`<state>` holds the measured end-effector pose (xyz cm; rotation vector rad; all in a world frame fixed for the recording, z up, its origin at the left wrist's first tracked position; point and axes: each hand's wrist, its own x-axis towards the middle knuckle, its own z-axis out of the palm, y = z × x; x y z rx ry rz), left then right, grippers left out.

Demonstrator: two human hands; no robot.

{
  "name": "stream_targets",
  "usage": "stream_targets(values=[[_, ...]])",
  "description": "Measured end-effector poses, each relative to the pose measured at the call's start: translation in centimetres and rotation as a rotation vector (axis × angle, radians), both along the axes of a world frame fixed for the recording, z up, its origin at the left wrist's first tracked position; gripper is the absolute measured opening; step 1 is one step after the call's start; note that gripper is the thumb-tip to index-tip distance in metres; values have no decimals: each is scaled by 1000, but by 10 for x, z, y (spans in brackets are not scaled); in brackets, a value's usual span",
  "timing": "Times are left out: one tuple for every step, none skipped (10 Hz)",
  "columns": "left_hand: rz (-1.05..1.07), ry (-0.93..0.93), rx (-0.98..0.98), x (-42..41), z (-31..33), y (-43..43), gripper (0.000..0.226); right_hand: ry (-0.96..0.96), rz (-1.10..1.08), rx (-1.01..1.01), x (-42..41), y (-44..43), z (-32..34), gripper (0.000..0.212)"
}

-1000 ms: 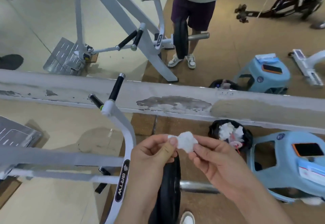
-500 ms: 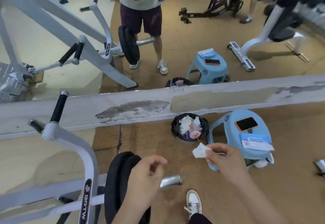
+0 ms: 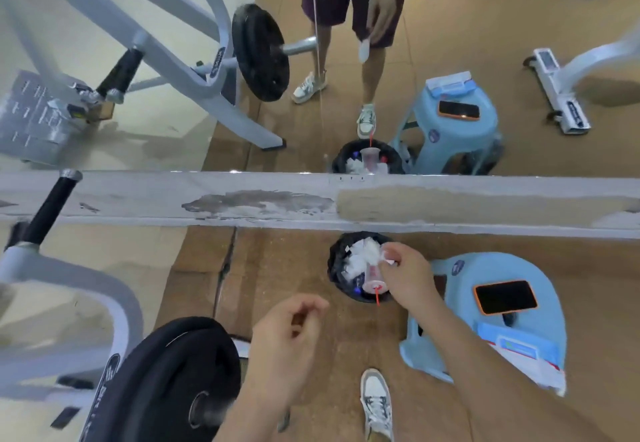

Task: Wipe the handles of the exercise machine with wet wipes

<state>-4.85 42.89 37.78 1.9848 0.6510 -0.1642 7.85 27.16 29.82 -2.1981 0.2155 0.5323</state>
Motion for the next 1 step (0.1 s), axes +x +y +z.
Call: stream_targets(values=[[44,-22,5,16,-2,-14,25,143,43,-18,25,-13,-19,47]])
